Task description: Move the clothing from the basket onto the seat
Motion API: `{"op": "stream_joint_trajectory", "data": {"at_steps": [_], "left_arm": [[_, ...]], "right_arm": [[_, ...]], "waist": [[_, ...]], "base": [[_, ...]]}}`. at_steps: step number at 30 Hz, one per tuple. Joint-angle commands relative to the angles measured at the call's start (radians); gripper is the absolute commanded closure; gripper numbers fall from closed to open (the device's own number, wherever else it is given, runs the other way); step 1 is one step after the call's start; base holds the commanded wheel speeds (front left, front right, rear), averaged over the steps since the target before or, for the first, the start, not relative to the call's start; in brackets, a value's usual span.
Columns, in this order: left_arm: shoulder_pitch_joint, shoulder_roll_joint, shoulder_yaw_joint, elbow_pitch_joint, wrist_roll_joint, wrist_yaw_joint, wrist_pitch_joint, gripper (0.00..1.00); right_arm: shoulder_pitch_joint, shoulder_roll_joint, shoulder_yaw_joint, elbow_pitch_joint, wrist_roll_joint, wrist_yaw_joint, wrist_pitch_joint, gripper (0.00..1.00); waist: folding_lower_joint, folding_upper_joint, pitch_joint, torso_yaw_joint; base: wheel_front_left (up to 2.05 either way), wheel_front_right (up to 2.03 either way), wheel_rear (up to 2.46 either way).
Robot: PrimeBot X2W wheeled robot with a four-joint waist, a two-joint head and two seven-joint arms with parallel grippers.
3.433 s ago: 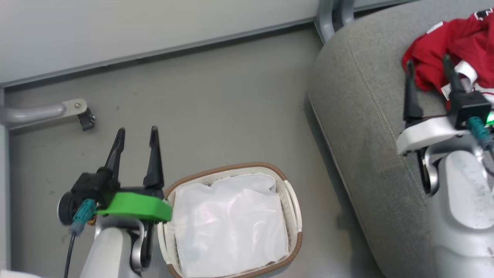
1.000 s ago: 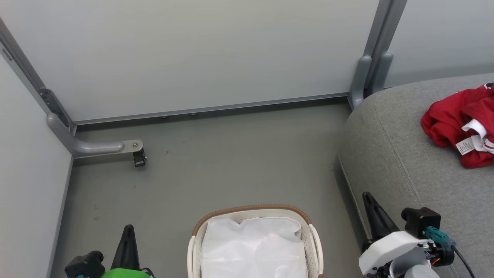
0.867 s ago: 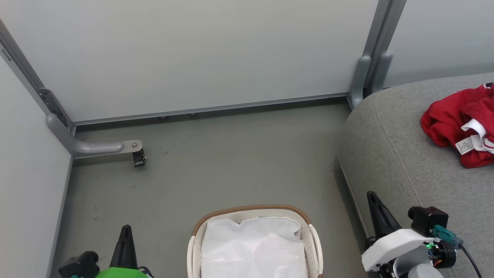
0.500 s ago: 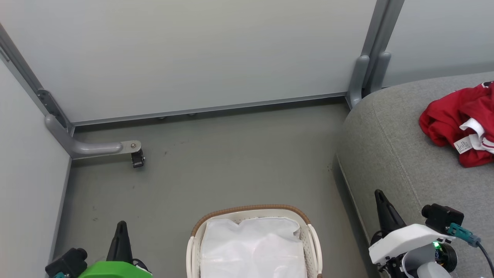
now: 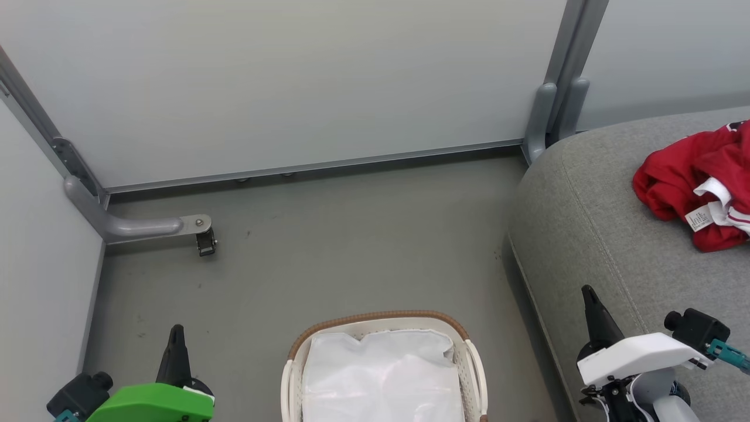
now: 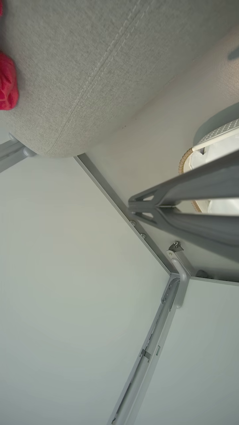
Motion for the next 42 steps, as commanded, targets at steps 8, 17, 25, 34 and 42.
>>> {"op": "stream_joint_trajectory", "data": {"at_steps": [8,17,25,34,42], "left_arm": [[-0.044,0.003,0.019,-0.02,-0.112,-0.012,0.03,1.0],[-0.056,0.004,0.033,-0.026,-0.206,-0.018,0.057,1.0],[-0.066,0.004,0.043,-0.03,-0.283,-0.021,0.08,1.0],[-0.075,0.005,0.054,-0.035,-0.363,-0.026,0.103,1.0],[-0.084,0.005,0.064,-0.038,-0.429,-0.029,0.122,1.0]], "right_arm": [[-0.02,-0.006,-0.022,-0.023,0.124,0.0,0.031,1.0],[-0.021,-0.007,-0.038,-0.031,0.226,-0.001,0.057,1.0],[-0.022,-0.007,-0.052,-0.037,0.312,-0.001,0.08,1.0],[-0.023,-0.008,-0.066,-0.043,0.402,-0.001,0.103,1.0],[-0.024,-0.008,-0.078,-0.048,0.475,-0.001,0.123,1.0]], "waist": [[0.0,0.0,0.0,-0.004],[0.0,0.0,0.0,-0.008],[0.0,0.0,0.0,-0.012],[0.0,0.0,0.001,-0.016],[0.0,0.0,0.001,-0.019]], "base": [[0.0,0.0,0.0],[0.0,0.0,0.0],[0.0,0.0,0.0],[0.0,0.0,0.0],[0.0,0.0,0.0]]}}
